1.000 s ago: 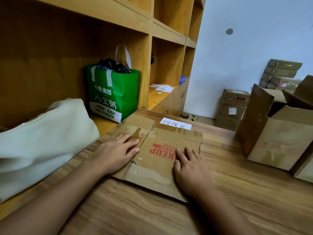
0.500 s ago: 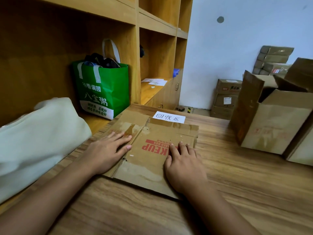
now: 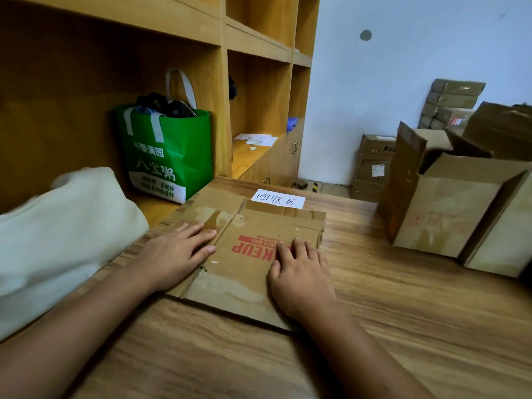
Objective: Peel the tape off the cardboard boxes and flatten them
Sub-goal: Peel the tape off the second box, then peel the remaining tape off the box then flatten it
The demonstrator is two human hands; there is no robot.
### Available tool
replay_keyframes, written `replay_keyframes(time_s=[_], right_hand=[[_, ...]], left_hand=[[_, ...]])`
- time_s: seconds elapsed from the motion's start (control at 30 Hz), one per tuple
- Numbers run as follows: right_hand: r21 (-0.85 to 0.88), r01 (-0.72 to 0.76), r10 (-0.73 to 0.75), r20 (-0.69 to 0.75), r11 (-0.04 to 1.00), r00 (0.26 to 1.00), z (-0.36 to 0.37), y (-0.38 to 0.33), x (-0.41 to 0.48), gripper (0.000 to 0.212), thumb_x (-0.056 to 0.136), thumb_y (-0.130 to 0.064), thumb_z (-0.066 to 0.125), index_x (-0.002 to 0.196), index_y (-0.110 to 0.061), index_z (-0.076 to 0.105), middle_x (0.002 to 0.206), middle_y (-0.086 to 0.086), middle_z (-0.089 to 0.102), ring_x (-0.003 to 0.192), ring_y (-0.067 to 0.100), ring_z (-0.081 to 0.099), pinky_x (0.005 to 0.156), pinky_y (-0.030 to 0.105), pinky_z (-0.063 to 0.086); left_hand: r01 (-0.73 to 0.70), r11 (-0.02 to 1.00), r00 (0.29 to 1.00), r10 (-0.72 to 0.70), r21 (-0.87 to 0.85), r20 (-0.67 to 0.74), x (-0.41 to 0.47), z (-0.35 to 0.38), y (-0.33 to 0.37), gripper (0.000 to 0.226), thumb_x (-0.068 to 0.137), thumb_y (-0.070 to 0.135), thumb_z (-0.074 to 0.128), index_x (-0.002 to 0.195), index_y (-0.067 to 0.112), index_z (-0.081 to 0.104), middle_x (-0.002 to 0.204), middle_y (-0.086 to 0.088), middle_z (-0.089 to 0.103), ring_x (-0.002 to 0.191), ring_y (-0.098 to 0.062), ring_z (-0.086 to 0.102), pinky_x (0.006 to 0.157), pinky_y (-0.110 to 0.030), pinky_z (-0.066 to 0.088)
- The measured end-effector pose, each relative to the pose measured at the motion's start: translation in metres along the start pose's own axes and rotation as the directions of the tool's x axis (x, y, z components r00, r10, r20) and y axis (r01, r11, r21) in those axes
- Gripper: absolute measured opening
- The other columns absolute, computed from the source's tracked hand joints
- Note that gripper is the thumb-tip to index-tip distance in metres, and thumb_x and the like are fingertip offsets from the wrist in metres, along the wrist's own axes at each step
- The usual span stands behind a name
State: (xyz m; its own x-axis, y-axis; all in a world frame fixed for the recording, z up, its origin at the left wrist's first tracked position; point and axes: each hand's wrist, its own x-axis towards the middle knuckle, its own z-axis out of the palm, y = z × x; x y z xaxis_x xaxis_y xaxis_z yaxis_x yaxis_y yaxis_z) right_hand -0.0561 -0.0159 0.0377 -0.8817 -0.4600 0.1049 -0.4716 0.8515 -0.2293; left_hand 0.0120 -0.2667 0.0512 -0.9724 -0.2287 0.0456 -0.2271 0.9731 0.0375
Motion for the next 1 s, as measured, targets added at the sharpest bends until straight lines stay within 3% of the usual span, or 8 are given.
replay_keyframes(time_s=[0.13,0.27,0.43,0.63,0.8,0.87,0.93,1.0], right_hand=[[0.238,0.017,-0.007,-0.044,0.971,0.999,-0.01,0.005,0.002,0.046,0.102,-0.035,0.04,0.147,-0.024,0.046,0.157,0.01,0.037,0.146,0.027,0.03,0.122,0.037,0.021],[0.493,0.056,0.018,-0.143,0.868,0.99,-0.046,0.02,-0.011,0.042,0.104,-0.027,0.044,0.144,-0.019,0.053,0.155,0.001,0.039,0.148,0.017,0.029,0.123,0.033,0.024],[0.511,0.096,0.032,-0.236,0.854,0.971,-0.092,0.052,-0.06,0.04,0.1,-0.023,0.047,0.139,-0.026,0.056,0.139,-0.008,0.051,0.13,0.008,0.046,0.107,0.023,0.038],[0.454,0.08,0.027,-0.224,0.888,0.974,-0.12,0.115,-0.149,0.04,0.1,-0.024,0.052,0.14,-0.032,0.052,0.139,-0.014,0.049,0.128,0.002,0.046,0.11,0.021,0.036],[0.424,0.015,0.077,-0.198,0.905,0.977,-0.127,0.178,-0.218,0.039,0.098,-0.023,0.055,0.136,-0.029,0.057,0.126,-0.013,0.054,0.11,0.001,0.052,0.091,-0.001,0.028],[0.433,0.023,0.075,-0.206,0.901,0.976,-0.127,0.196,-0.237,0.042,0.093,-0.033,0.053,0.134,-0.03,0.059,0.12,-0.017,0.054,0.097,-0.006,0.055,0.089,0.005,0.033],[0.443,0.03,0.07,-0.208,0.896,0.976,-0.127,0.208,-0.248,0.048,0.088,-0.041,0.048,0.134,-0.032,0.058,0.119,-0.021,0.052,0.103,-0.014,0.05,0.095,0.009,0.036],[0.439,0.05,0.045,-0.204,0.897,0.978,-0.13,0.211,-0.251,0.05,0.088,-0.042,0.048,0.136,-0.033,0.055,0.12,-0.022,0.05,0.112,-0.011,0.048,0.099,0.012,0.038]], left_hand=[[-0.064,0.996,0.998,0.063,0.069,0.025,-0.004,-0.027,0.013,0.054,0.101,0.062,0.026,0.153,0.048,0.029,0.165,0.014,0.021,0.152,-0.012,0.021,0.119,-0.035,0.026],[-0.1,0.994,0.985,0.094,-0.036,-0.144,-0.018,-0.056,0.045,0.042,0.102,0.049,0.045,0.145,0.047,0.044,0.157,0.019,0.036,0.143,-0.008,0.036,0.11,-0.032,0.037],[-0.254,0.942,0.94,0.188,-0.218,-0.283,-0.062,-0.057,0.119,0.041,0.098,0.053,0.047,0.139,0.053,0.046,0.149,0.026,0.043,0.139,-0.001,0.039,0.112,-0.036,0.04],[-0.496,0.789,0.864,0.407,-0.363,-0.296,-0.125,-0.006,0.223,0.041,0.082,0.084,0.023,0.119,0.079,0.039,0.128,0.055,0.037,0.127,0.03,0.026,0.101,-0.001,0.025],[-0.572,0.724,0.815,0.553,-0.386,-0.172,-0.135,0.046,0.265,0.046,0.097,0.071,0.034,0.132,0.051,0.057,0.131,0.029,0.061,0.12,0.008,0.057,0.099,-0.011,0.038],[-0.593,0.714,0.798,0.583,-0.371,-0.153,-0.134,0.048,0.27,0.049,0.096,0.072,0.033,0.129,0.047,0.061,0.129,0.028,0.062,0.117,0.008,0.058,0.098,-0.01,0.039],[-0.596,0.711,0.795,0.587,-0.375,-0.151,-0.137,0.042,0.274,0.05,0.097,0.071,0.032,0.125,0.045,0.064,0.128,0.03,0.062,0.118,0.012,0.054,0.101,-0.003,0.031],[-0.599,0.708,0.796,0.579,-0.374,-0.179,-0.139,0.043,0.277,0.049,0.097,0.071,0.032,0.127,0.046,0.062,0.13,0.032,0.059,0.12,0.015,0.05,0.103,-0.002,0.028]])
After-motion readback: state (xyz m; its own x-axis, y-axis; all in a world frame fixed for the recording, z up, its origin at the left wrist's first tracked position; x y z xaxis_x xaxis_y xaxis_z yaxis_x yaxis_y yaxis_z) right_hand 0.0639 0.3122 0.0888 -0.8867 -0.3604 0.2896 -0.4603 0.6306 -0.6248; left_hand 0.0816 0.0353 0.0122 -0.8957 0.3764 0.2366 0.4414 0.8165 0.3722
